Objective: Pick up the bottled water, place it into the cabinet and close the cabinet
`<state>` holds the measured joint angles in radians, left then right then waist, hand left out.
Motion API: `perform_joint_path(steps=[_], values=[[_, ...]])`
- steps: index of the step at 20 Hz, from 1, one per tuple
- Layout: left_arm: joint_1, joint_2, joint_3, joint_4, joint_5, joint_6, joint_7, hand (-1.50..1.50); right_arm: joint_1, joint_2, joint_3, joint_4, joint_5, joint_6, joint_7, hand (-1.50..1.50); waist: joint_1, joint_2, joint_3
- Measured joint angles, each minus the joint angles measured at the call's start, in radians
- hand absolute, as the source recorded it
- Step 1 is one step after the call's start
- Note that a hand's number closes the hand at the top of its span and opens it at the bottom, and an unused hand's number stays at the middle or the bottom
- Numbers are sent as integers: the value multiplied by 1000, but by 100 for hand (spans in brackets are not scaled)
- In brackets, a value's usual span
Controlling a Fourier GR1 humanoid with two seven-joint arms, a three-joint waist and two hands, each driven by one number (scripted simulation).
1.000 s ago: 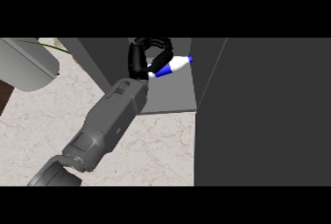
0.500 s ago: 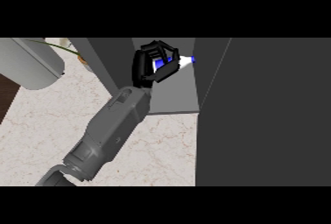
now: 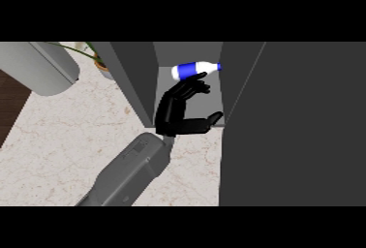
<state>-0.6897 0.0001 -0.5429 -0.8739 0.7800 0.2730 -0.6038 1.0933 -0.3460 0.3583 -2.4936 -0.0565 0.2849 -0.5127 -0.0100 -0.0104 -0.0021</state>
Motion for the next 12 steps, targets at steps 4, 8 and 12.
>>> perform_joint_path(steps=[4,8,12], values=[[148,20,-82,-167,-16,27,26,-150,21,9,38,-3,10,-23,-9,-150,16,-4,0],[323,93,-125,-333,-28,52,16,-150,37,8,66,-2,22,-45,-22,-150,30,-7,0],[500,187,-150,-483,-40,63,-17,-150,40,-15,81,-3,34,-53,-27,150,40,-6,0]])
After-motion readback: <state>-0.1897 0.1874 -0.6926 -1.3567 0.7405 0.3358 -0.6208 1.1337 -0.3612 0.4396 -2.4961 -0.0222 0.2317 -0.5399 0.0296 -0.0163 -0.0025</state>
